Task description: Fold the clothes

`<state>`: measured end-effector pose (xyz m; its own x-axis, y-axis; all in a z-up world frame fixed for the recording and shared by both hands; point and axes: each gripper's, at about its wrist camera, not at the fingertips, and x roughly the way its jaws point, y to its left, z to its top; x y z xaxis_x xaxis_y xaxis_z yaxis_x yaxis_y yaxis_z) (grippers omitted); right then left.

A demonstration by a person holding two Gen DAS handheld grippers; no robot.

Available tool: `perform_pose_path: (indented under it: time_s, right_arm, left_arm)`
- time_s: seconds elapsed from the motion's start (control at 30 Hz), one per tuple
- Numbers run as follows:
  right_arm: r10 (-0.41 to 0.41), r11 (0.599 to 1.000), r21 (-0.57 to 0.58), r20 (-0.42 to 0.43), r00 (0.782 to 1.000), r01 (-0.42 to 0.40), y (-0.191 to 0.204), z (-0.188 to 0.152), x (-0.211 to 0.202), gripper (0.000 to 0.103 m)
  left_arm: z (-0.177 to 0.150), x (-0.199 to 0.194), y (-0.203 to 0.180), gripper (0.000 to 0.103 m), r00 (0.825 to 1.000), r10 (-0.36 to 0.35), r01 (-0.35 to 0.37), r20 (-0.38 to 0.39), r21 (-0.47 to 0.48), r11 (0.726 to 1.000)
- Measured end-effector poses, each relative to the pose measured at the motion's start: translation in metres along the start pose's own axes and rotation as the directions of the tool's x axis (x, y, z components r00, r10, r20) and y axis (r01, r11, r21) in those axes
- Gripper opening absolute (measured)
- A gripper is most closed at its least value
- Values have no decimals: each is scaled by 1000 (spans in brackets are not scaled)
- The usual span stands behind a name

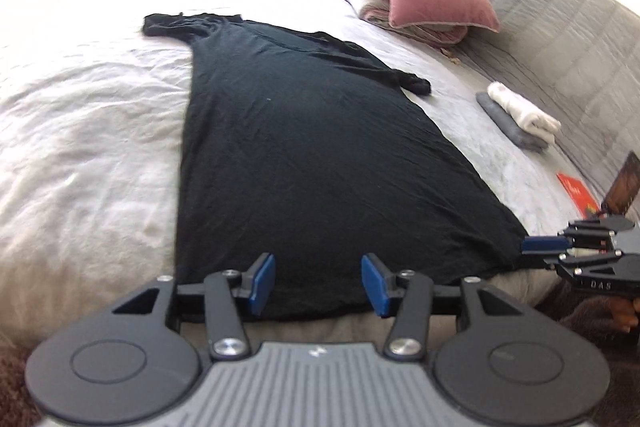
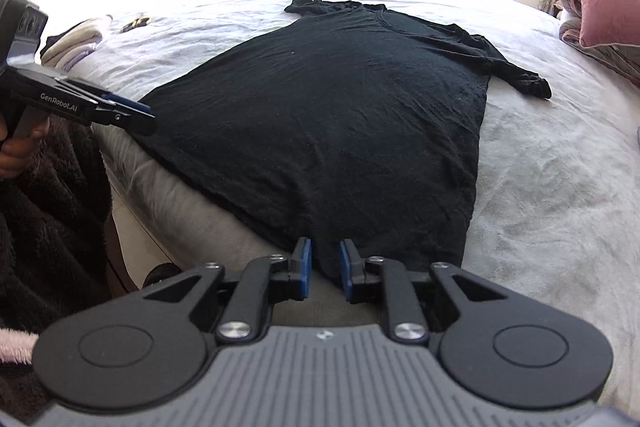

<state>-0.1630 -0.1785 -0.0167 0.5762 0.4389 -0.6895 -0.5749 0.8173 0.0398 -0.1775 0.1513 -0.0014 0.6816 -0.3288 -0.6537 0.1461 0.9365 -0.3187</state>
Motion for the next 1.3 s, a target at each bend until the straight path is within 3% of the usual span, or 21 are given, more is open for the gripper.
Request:
perform_pose_path:
  time_s: [0.03,0.17,0.27,0.4,0.5,0.53,0.57,0.6,0.63,0.7,0.77,0.9,0.93,1.0,1.03,1.1,1.13,1.17,1.3]
  right_arm:
    - [-9,999,42,14,1000,9,-7,0,-3,37]
    - [-71,974,215,22,997,65,-34,-3,-8,37]
    - [-106,939,329,-15,994,105,-52,-9,-6,37]
    - [-84,909,408,-36,996,91,-62,-18,-2,38]
    - [-66,894,442,-26,998,70,-63,-21,0,39]
    - [-64,893,444,-24,998,68,-63,-22,1,35]
    - [-66,898,434,-27,997,71,-60,-21,3,30]
    - [-72,903,422,-32,997,79,-58,-20,4,11]
    - [-81,906,413,-37,996,89,-57,-18,4,3]
    - [-101,903,417,-28,994,104,-56,-16,-3,3]
    - [-125,900,419,-15,992,120,-58,-14,-11,3]
    - [-128,905,402,-49,991,137,-60,-14,-8,3]
    - [-130,909,392,-59,990,143,-58,-15,-5,5]
    - [-135,916,371,-79,988,155,-55,-18,2,8]
    - [-133,917,367,-81,988,154,-54,-17,4,14]
    - [-120,914,382,-64,991,136,-56,-13,0,24]
    - [-121,913,387,-55,991,133,-58,-9,-1,40]
    - [-126,911,389,-46,991,134,-61,-5,-2,45]
    - [-155,916,370,-25,988,154,-71,17,3,46]
  left_arm:
    - [2,-4,7,50,1000,13,-13,11,-35,999]
    - [9,-15,29,50,993,109,-103,39,-141,985]
    - [8,-12,45,50,983,182,-180,-11,-207,962]
    - [0,-2,54,47,985,154,-167,-73,-243,955]
    - [-3,2,49,36,983,165,-179,-83,-198,964]
    - [-3,4,47,22,982,168,-181,-85,-181,967]
    - [-3,4,44,1,983,166,-178,-83,-167,970]
    - [-3,2,42,2,983,169,-178,-69,-163,970]
    - [-3,-2,40,2,983,174,-180,-53,-157,971]
    - [-2,-16,37,2,976,217,-214,5,-135,967]
    - [1,-25,40,2,972,233,-228,16,-134,964]
    - [-3,-5,45,3,965,245,-254,-96,-101,962]
    - [-7,2,44,3,959,255,-266,-124,-86,960]
    - [-7,2,40,5,957,270,-277,-106,-65,959]
    - [-6,-1,39,12,961,262,-269,-94,-76,960]
    - [-1,-7,40,38,968,242,-247,-67,-93,964]
    - [2,-9,40,56,972,230,-234,-52,-97,967]
    - [7,-10,38,59,975,218,-220,-28,-88,972]
    - [28,-6,29,61,980,196,-194,27,-47,980]
